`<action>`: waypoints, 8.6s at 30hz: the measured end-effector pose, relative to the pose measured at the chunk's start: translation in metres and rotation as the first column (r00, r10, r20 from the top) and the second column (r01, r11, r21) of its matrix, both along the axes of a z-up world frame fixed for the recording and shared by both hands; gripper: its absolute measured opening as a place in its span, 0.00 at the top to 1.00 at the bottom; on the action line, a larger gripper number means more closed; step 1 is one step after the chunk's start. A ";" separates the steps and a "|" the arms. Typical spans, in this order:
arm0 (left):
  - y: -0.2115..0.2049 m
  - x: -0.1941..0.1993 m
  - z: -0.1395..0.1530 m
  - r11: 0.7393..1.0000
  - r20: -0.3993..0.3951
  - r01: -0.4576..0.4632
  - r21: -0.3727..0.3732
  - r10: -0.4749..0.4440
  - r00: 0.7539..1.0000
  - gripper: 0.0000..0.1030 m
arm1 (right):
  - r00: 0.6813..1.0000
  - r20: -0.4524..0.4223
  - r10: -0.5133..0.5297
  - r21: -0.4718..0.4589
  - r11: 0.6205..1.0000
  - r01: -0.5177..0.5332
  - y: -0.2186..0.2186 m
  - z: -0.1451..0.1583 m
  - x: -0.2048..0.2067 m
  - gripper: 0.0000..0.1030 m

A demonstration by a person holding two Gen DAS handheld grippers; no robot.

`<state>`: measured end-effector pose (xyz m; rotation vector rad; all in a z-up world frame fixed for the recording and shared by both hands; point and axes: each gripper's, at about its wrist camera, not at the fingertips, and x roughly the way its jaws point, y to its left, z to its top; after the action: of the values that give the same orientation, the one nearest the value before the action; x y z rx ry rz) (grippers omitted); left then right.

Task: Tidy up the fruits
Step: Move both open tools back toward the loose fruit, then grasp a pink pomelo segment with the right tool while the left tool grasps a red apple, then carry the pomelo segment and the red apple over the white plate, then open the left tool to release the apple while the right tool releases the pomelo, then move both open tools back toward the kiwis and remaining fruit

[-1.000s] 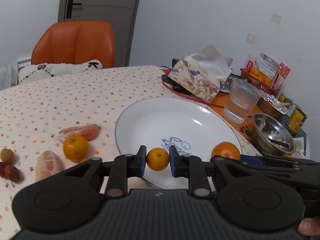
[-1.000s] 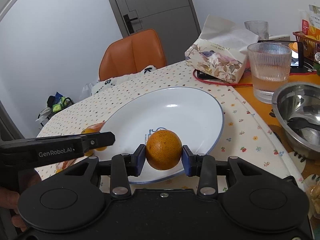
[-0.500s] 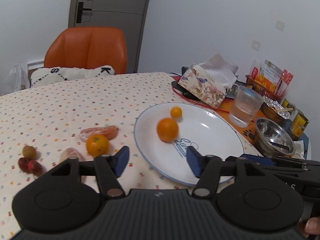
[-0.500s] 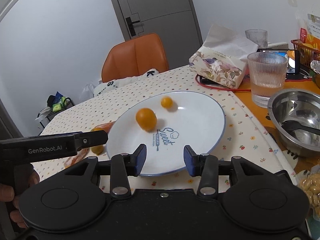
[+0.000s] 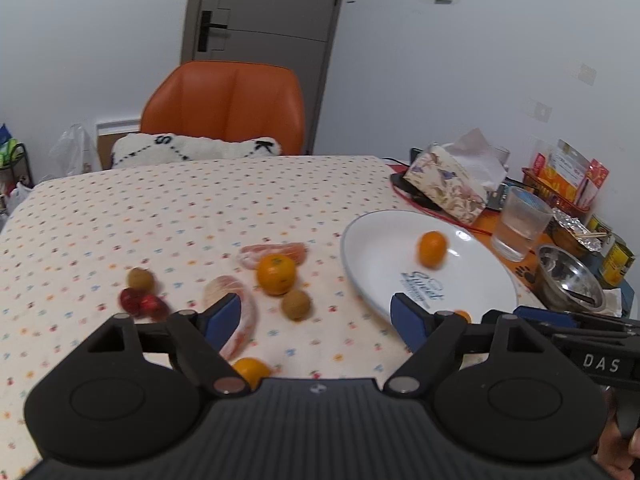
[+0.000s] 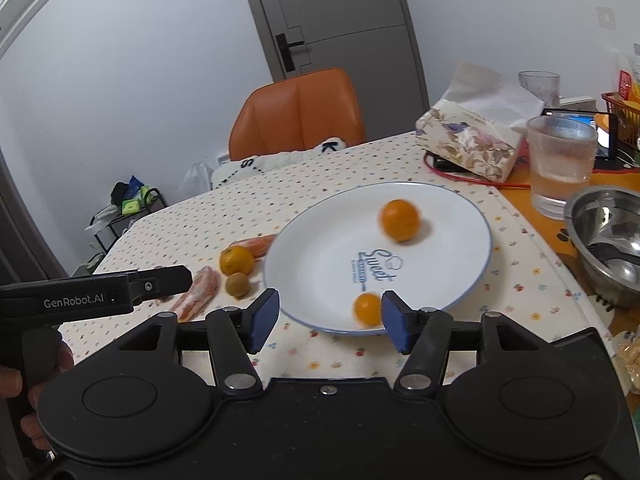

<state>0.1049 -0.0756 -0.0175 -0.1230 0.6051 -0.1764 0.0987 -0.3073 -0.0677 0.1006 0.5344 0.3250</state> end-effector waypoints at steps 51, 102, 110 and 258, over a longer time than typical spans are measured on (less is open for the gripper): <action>0.125 -0.048 -0.029 0.978 -0.034 -0.206 -0.043 0.204 0.978 0.26 | 0.972 -0.076 0.221 -0.035 0.974 -0.224 0.127 -0.032 0.000 0.42; 0.117 0.037 -0.055 0.980 -0.093 -0.143 -0.137 0.131 0.987 0.67 | 0.960 -0.072 0.269 -0.105 0.956 -0.275 0.165 -0.042 0.077 0.73; 0.107 0.048 -0.060 0.978 -0.096 -0.160 -0.133 0.148 0.984 0.67 | 0.955 -0.066 0.291 -0.095 0.951 -0.296 0.156 -0.035 0.068 0.79; 0.117 -0.044 -0.010 0.980 -0.032 -0.191 -0.060 0.189 0.981 0.12 | 0.985 0.008 0.171 -0.062 0.983 -0.170 0.106 0.003 -0.005 0.43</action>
<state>0.0609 0.0415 -0.0276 -0.2435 0.6108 -0.0083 0.0934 -0.2015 -0.0648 -0.0068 0.5402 0.4759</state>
